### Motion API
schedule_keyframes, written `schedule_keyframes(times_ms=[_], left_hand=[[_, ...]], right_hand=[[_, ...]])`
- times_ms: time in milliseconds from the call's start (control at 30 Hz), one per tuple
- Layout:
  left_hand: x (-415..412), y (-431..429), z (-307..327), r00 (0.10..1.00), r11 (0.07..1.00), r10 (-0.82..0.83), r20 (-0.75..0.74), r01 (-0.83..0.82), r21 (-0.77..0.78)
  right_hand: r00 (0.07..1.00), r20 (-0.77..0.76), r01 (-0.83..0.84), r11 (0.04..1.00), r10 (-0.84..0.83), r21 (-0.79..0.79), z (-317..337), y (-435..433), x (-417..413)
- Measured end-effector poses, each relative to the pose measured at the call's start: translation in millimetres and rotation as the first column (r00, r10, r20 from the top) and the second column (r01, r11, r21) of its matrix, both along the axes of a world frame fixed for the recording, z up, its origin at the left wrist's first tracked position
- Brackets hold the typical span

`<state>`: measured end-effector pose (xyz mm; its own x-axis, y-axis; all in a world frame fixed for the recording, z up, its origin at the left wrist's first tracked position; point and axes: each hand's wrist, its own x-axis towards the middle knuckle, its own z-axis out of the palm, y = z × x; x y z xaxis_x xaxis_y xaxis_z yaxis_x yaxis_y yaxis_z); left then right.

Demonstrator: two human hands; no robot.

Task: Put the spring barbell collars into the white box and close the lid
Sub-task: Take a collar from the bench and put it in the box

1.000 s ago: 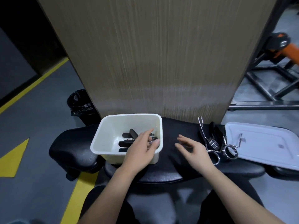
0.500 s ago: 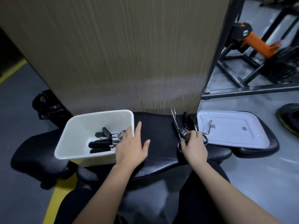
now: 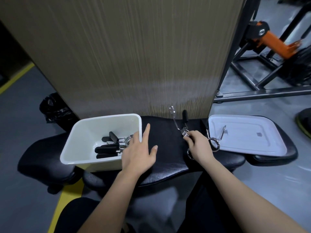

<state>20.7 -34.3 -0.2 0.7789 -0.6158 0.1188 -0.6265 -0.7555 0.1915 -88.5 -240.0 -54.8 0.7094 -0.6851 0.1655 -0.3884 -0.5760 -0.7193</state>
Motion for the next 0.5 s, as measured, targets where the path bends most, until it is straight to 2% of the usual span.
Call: schedule_keyframes(times_ms=[233,333,500], left_hand=[[-1.1,8.6,10.3,0.997,0.99,-0.04,-0.065,0.03,-0.136],[0.0,11.6,18.4,0.986,0.981,-0.051,-0.156,0.02,-0.195],[7.4,19.9,27.5,0.96,0.971,-0.147,-0.24,0.093,-0.222]], right_hand=[[0.949,0.113,-0.269,0.943,0.294,-0.195,34.5,31.8,5.5],[0.935,0.096,-0.309,0.915,0.342,-0.259,47.0,39.2,5.1],[0.92,0.057,-0.347,0.875,0.387,-0.338,63.4,49.3,2.3]])
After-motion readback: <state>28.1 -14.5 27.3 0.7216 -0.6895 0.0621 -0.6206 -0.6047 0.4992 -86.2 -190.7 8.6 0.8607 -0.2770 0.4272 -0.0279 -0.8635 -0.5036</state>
